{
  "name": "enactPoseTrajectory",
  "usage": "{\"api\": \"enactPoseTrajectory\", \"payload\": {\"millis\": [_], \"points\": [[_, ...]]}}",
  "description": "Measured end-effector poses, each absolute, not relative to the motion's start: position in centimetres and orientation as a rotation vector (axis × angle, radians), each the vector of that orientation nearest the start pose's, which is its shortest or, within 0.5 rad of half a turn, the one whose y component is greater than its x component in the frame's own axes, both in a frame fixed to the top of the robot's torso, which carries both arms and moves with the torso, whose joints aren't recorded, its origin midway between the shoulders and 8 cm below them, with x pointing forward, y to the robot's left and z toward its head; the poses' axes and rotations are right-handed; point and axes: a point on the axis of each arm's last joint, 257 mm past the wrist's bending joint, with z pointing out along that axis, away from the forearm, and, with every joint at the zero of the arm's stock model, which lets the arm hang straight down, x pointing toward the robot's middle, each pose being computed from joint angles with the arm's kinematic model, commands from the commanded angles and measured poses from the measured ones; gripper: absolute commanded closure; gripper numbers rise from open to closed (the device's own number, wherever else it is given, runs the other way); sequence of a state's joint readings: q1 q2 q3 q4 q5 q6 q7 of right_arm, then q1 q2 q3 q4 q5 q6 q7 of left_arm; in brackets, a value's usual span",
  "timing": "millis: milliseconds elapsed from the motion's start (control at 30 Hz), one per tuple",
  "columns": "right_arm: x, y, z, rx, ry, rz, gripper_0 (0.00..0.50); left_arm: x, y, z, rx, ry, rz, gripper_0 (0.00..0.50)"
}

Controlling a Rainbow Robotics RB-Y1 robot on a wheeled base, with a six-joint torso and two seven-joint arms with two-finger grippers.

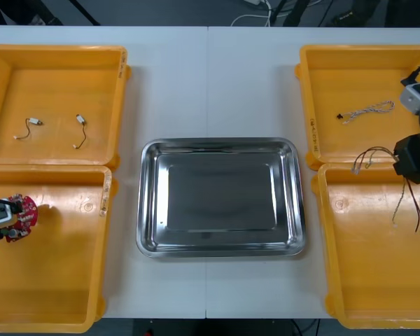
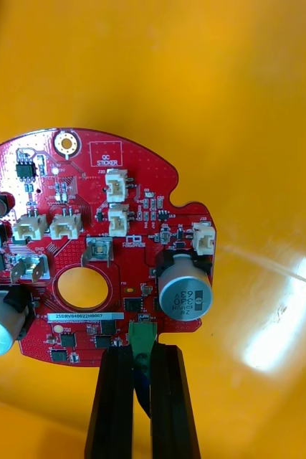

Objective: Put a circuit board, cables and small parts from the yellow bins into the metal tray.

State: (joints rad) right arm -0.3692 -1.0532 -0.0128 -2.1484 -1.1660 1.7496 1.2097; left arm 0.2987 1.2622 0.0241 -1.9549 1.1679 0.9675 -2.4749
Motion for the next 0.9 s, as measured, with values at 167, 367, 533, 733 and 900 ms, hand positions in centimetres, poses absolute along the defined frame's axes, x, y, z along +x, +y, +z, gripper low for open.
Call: {"api": "enactPoseTrajectory", "payload": {"millis": [167, 367, 533, 733, 900], "points": [[39.4, -27.8, -14.0, -0.579, 2.666, 0.04, 0.5, 34.3, 41.2, -25.8, 1.519, 2.243, 0.238, 0.5], [39.7, -25.7, -14.6, -0.672, 2.649, 0.032, 0.5, 33.3, 39.0, -23.8, 1.465, 2.319, 0.204, 0.5], [39.7, -24.5, -14.7, -0.742, 2.64, 0.01, 0.5, 32.8, 37.9, -21.6, 1.236, 2.479, 0.275, 0.5], [40.1, -23.5, -14.2, -0.793, 2.617, -0.012, 0.5, 32.5, 34.7, -18.6, 1.01, 2.557, 0.261, 0.5], [40.4, -22.9, -13.7, -0.823, 2.599, -0.026, 0.5, 32.5, 33.5, -17.3, 1.078, 2.531, 0.295, 0.5]]}}
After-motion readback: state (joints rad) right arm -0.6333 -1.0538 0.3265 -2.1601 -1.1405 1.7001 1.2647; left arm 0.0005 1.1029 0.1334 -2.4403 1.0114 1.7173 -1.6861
